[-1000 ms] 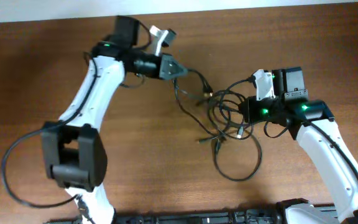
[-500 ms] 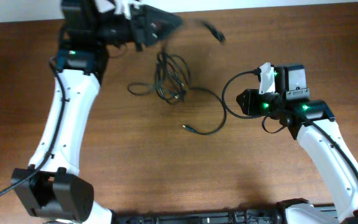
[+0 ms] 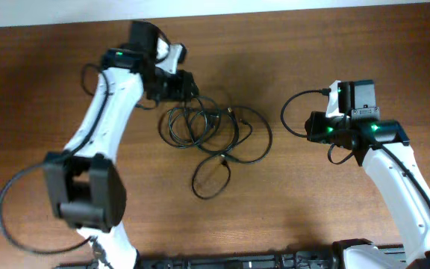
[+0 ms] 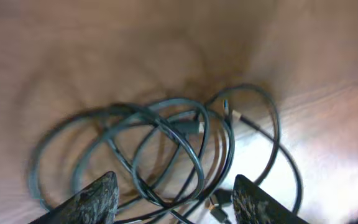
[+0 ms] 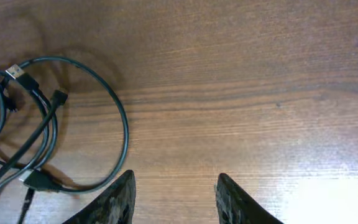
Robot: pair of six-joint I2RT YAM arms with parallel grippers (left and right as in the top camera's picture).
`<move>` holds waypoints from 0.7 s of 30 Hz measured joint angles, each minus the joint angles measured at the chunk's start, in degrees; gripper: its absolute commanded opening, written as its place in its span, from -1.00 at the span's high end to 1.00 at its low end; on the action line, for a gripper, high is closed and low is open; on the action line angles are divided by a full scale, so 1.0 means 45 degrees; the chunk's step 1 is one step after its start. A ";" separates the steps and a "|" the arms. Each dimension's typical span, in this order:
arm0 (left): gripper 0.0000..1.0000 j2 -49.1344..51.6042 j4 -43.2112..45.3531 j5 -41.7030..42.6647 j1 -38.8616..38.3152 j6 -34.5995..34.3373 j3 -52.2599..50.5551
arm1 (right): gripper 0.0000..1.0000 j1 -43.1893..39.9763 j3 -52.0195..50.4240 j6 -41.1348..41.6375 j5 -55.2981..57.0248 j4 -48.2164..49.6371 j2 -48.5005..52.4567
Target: Untangle cables
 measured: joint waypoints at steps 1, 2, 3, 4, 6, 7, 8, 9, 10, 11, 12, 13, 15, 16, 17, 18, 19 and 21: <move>-0.15 0.0525 -0.0141 0.0073 -0.0330 0.0005 -0.0005 | 0.17 0.0000 0.0000 0.0000 0.0000 -0.0010 0.0000; -0.13 0.0903 -0.0136 0.0126 -0.0670 0.0000 -0.0005 | 0.17 0.0000 0.0000 0.0000 0.0000 -0.0015 0.0000; 0.07 0.1292 -0.0117 0.0180 -0.1088 0.0000 -0.0005 | 0.17 0.0000 0.0000 -0.0005 0.0000 -0.0010 0.0000; 0.57 0.1647 -0.0092 0.0175 -0.1452 0.0005 -0.0005 | 0.17 0.0000 0.0000 0.0005 0.0000 -0.0019 0.0000; 1.00 0.2118 0.0427 -0.0306 -0.2025 0.0019 -0.0019 | 0.17 0.0000 0.0000 0.0005 -0.0005 -0.0058 0.0000; 1.00 0.2137 0.0631 -0.0515 -0.2055 0.0039 0.0092 | 0.17 0.0000 0.0000 -0.0005 0.0000 -0.0136 0.0000; 1.00 0.2166 0.0418 -0.0534 -0.2055 0.0049 0.0568 | 0.17 0.0000 0.0000 0.0000 0.0000 -0.0170 0.0000; 1.00 0.2244 -0.0034 -0.0019 -0.2035 0.0049 0.2263 | 0.17 0.0000 0.0000 -0.0005 0.0000 -0.0189 0.0000; 1.00 0.2263 -0.0364 0.0690 -0.2006 0.0049 0.3589 | 0.17 0.0000 -0.0010 -0.0005 -0.0010 -0.0170 0.0000; 1.00 0.2293 -0.0525 0.1787 -0.1987 0.0044 0.5202 | 0.17 0.0000 -0.0010 -0.0010 -0.0180 0.0053 0.0005; 1.00 0.2288 -0.0335 0.3070 -0.1982 0.0044 0.6897 | 0.17 0.0000 -0.0010 -0.0015 -0.0476 0.0330 0.0000; 1.00 0.2123 -0.0423 0.4323 -0.1982 0.0049 0.8238 | 0.17 0.0000 -0.0019 -0.0151 -0.1059 0.0835 0.0000; 1.00 0.2050 -0.0437 0.6518 -0.1996 0.0044 1.0676 | 0.16 0.0000 -0.0010 -0.0743 -0.2987 0.2181 0.0000; 1.00 0.2025 -0.0423 0.7446 -0.1996 0.0044 1.1540 | 0.15 0.0000 -0.0005 -0.0937 -0.3803 0.2696 0.0000; 1.00 0.2016 -0.0452 0.8160 -0.1996 0.0044 1.2114 | 0.15 0.0000 -0.0024 -0.1059 -0.4507 0.3371 0.0005; 1.00 0.2025 -0.0461 0.8466 -0.1996 0.0044 1.2376 | 0.09 0.0000 -0.0034 -0.1103 -0.5095 0.4444 0.0005; 1.00 0.2030 -0.0447 0.9015 -0.1996 0.0044 1.2730 | 0.07 0.0005 -0.0019 -0.1088 -0.5498 0.4915 -0.0005; 1.00 0.2040 -0.0029 0.9860 -0.1996 0.0044 1.3240 | 0.06 0.0000 -0.0010 -0.1161 -0.6494 0.6246 -0.0005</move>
